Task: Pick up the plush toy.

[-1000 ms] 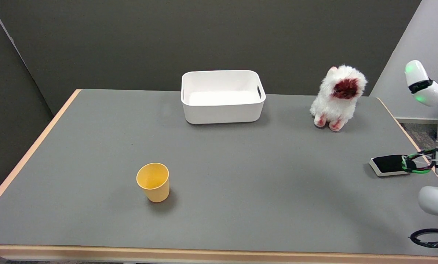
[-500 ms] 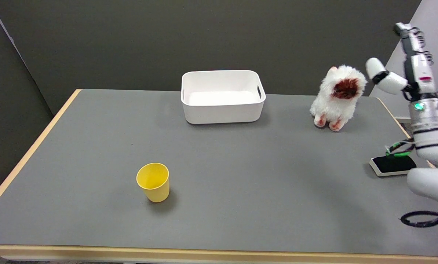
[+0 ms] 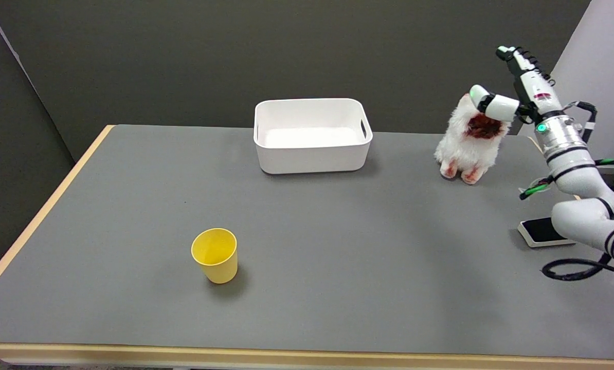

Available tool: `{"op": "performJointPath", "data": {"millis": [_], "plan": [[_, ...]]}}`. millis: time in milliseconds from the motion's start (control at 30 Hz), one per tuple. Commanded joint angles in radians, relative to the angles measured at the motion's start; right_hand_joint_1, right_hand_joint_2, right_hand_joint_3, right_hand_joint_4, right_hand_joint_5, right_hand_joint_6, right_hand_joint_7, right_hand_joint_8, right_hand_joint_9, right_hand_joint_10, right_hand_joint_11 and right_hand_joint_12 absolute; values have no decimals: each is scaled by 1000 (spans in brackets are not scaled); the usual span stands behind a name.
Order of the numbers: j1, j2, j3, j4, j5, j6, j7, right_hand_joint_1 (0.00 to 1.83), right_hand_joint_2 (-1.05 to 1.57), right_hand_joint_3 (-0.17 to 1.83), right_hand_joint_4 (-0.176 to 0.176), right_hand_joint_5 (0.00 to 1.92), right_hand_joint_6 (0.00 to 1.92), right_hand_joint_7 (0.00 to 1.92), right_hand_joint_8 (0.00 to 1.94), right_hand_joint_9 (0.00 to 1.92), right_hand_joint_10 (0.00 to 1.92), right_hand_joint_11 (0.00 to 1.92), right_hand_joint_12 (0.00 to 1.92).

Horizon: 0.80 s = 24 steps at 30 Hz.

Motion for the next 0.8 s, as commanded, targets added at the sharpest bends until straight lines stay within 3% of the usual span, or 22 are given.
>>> {"op": "performJointPath", "data": {"millis": [33,300,400,533,600,700,800], "plan": [[180,-34,-88,-97,-85,-265,-50,401,598,927,-6,37,320,30,84,-1,225,-1,354],[159,-63,-119,-107,-93,-313,-50,403,585,921,-4,44,334,35,88,-1,238,-1,463],[166,-72,-143,-128,-92,-322,-43,411,639,812,-1,69,300,4,177,-1,224,-1,465],[168,-91,-152,-140,-93,-323,-43,432,592,914,2,70,359,39,141,-1,307,-1,594],[168,-98,-158,-143,-92,-323,-43,455,585,924,3,77,375,58,203,2,384,-1,795],[166,-108,-159,-144,-93,-323,-45,496,620,961,-9,111,395,113,281,52,656,28,1113],[161,-116,-161,-148,-95,-309,-50,693,723,932,-32,226,481,334,452,287,880,303,1493]]}}
